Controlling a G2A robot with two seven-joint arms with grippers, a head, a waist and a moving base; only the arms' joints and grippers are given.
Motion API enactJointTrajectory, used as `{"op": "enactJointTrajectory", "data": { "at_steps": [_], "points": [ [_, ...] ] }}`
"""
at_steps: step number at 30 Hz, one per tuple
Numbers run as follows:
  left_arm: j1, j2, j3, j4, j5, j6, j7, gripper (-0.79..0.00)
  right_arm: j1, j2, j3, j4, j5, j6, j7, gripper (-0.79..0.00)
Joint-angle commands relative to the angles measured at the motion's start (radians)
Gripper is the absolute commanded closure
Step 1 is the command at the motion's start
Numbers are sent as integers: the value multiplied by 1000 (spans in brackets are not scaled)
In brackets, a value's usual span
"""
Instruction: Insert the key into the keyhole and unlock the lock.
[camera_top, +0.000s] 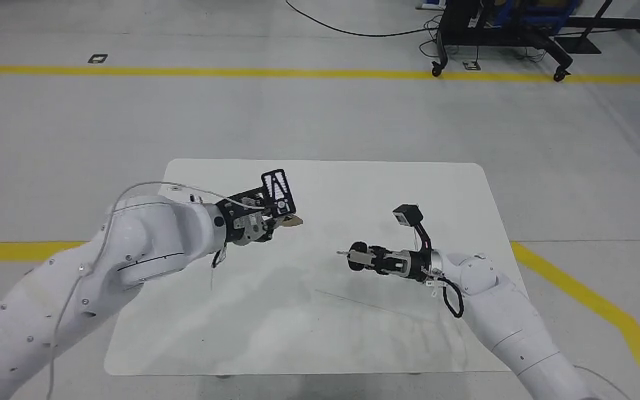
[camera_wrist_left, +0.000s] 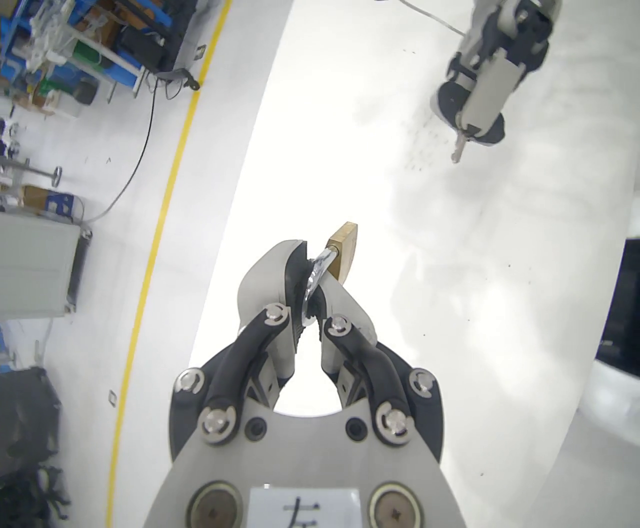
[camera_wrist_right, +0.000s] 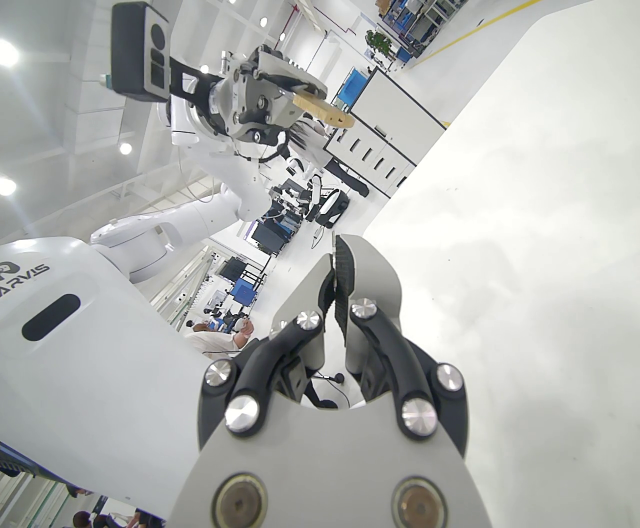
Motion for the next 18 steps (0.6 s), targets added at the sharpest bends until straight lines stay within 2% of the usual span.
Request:
{"op": "enactJointTrajectory", "data": {
  "at_steps": [1,4,6,7,8,9,11,12,14,18],
  "points": [
    [16,5,-9,-14,22,9,-22,0,0,0,0,0,0,0,0,0],
    [16,5,-9,-14,22,9,-22,0,0,0,0,0,0,0,0,0],
    [16,5,-9,-14,22,9,-22,0,-13,-6,14,5,-22,-28,-123,0],
    [33,2,-13,-8,-40,35,39,0,-24,-14,-1,-10,-5,-56,-168,0],
    [59,-3,-29,20,-141,70,164,0,-28,-21,-12,-9,13,-86,-206,0],
    [93,-6,-39,74,-212,108,252,0,-25,-28,-22,-1,26,-115,-240,0],
    [145,-8,-52,133,-297,154,345,0,-11,-43,-50,22,46,-159,-282,0],
    [187,-12,-61,163,-415,182,428,0,-1,-51,-66,30,61,-182,-297,0],
    [242,-15,-71,208,-566,196,473,0,19,-66,-99,50,91,-210,-311,0],
    [289,-20,-92,283,-783,176,438,0,61,-88,-136,87,94,-210,-316,0]
  ]
}}
